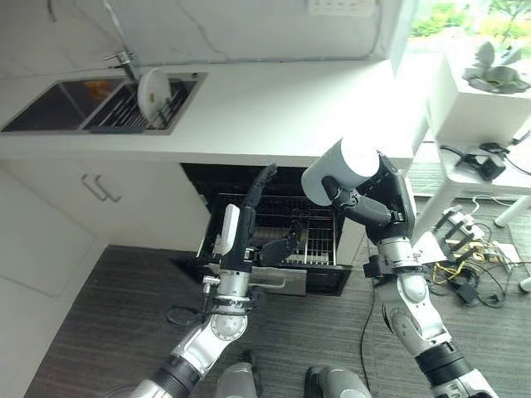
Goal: Place the dishes in the dishwasher.
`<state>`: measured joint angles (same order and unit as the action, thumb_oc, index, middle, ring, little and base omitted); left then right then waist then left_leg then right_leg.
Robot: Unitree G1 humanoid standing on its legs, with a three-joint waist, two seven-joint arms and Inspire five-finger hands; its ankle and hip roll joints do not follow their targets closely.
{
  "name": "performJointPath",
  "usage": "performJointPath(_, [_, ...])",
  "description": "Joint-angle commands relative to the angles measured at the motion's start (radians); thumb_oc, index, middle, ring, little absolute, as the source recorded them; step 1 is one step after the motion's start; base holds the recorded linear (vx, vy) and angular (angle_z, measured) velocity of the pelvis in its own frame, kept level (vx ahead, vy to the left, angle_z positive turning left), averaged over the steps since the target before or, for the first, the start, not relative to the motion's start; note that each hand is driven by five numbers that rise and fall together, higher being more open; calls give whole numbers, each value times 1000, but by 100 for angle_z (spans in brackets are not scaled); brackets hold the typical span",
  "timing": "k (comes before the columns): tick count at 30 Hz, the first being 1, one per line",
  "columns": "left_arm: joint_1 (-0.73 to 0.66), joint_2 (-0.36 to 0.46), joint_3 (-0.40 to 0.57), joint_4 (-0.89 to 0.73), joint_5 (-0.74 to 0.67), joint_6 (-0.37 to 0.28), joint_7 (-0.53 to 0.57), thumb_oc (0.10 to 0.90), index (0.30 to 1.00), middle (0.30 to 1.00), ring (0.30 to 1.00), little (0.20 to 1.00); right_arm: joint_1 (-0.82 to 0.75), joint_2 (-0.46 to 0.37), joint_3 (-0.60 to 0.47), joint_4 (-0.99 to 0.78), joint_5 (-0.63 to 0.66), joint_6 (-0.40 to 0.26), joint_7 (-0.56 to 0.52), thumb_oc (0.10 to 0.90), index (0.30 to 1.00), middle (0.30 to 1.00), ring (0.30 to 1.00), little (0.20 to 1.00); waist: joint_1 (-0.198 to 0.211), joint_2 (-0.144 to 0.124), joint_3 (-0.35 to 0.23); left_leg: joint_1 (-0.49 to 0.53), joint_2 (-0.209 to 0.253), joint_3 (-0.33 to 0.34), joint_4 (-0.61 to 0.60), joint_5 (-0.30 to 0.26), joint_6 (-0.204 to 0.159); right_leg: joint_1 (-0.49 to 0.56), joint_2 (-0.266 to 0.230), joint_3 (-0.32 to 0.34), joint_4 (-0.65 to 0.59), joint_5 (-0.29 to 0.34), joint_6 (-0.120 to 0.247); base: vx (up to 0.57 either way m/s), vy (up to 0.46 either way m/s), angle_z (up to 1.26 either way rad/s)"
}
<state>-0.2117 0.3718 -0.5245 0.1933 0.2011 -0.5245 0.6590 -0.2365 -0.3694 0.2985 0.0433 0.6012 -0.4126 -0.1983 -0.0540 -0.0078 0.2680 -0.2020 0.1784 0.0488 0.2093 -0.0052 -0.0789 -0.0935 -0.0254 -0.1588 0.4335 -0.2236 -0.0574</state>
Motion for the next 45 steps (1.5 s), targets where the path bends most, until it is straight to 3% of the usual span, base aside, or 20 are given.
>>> performJointPath(1, [-58,-20,12,-80,-25,-90,1,800,900,900,900,900,-83,-20,-40,-147,-43,-104,-12,400,300,300,300,300,11,26,-65,15,25,28,91,-89,-13,127,-45,67,-133,-50,121,163,250,-16])
performJointPath(6, [-38,3,3,-86,-32,-73,-69,800,900,900,900,900,-26,-22,-54,-162,-28,-106,-1,400,300,300,300,300,8,26,-81,79,-42,41,91,-161,15,113,-104,48,-133,-25,160,200,347,-14])
performJointPath(7, [-33,16,11,-76,-71,-38,-123,800,900,900,900,900,-14,-13,-61,-160,-24,-118,2,400,300,300,300,300,15,20,-88,98,-73,47,91,-184,34,101,-137,45,-133,-5,181,149,256,-29])
performJointPath(12, [-13,49,29,-61,-49,-54,-148,800,900,900,900,900,-1,6,-73,-148,-28,-122,11,400,300,300,300,300,32,15,-101,124,-126,75,91,-224,80,87,-204,44,-133,24,219,138,218,-23])
performJointPath(15, [-8,56,44,-34,-62,-56,-154,800,900,900,900,900,11,16,-72,-144,-39,-135,-6,400,300,300,300,300,42,16,-104,122,-150,80,91,-235,109,97,-207,26,-133,27,217,104,142,-9])
performJointPath(17, [3,70,70,-24,-28,-56,-178,800,900,900,900,900,18,31,-76,-129,-42,-133,0,400,300,300,300,300,45,31,-90,131,-152,65,91,-244,132,83,-171,-8,-133,68,207,87,82,2])
performJointPath(20, [31,88,109,-39,-10,-34,-196,800,900,900,900,900,13,37,-81,-99,-40,-133,45,400,300,300,300,300,55,16,-79,137,-151,85,91,-251,116,22,-208,-1,-133,90,232,-4,-109,-14])
performJointPath(22, [56,103,131,-27,-8,-12,-226,800,900,900,900,900,21,22,-95,-95,-26,-112,67,400,300,300,300,300,54,9,-88,137,-142,99,91,-250,105,-2,-207,22,-133,82,231,31,-210,-33])
performJointPath(28, [121,147,174,24,47,-19,-360,800,900,900,900,900,58,-58,-153,-75,-136,-11,175,400,300,300,300,300,48,18,-95,112,-94,101,91,-226,58,5,-198,-16,-133,53,218,61,-107,2])
performJointPath(31, [115,189,168,76,98,-42,-408,800,900,900,900,900,49,-122,-187,-36,-143,19,196,400,300,300,300,300,36,24,-91,106,-51,148,91,-201,33,19,-212,-63,-133,45,219,85,-58,8])
performJointPath(35, [15,239,122,120,147,-36,-459,800,900,900,900,900,-9,-206,-214,20,-154,68,225,400,300,300,300,300,18,37,-66,55,-15,189,91,-164,9,-8,-227,-97,-133,54,223,-67,15,47])
performJointPath(41, [-106,352,62,146,190,-8,-478,800,900,900,900,900,-122,-292,-159,159,-207,95,318,400,300,300,300,300,18,43,-22,53,-20,203,91,-147,12,-9,-258,-121,-133,73,232,26,32,10])
performJointPath(45, [-156,407,61,158,237,36,-420,800,900,900,900,900,-173,-337,-148,204,-178,108,354,400,300,300,300,300,22,43,9,58,-26,201,91,-140,9,-4,-263,-123,-133,77,231,34,-1,4])
